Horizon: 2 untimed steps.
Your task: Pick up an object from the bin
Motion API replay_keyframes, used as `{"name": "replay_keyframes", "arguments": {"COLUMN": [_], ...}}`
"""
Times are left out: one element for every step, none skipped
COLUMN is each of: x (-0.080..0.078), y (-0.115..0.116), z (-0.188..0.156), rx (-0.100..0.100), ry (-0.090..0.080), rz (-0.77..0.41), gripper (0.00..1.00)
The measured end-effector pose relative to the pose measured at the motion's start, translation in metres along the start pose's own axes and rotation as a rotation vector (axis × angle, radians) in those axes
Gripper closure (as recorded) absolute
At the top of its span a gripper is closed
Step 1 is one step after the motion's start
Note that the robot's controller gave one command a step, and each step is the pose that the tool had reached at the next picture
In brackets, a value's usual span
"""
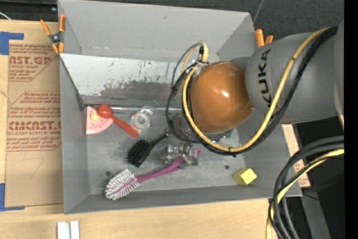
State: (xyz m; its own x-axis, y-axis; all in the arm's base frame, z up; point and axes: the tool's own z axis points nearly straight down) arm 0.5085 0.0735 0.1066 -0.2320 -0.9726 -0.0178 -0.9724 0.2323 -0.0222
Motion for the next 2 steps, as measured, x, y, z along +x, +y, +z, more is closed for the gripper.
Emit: {"name": "replay_keyframes", "arguments": {"x": [0.003, 0.017], "y": [-0.001, -0.007], "z": [-0.061, -0.122], "rx": [-0.009, -0.006], "ry": [0.002, -0.002], "rz": [0.012, -0.004], "gripper": [1.0, 1.0]}}
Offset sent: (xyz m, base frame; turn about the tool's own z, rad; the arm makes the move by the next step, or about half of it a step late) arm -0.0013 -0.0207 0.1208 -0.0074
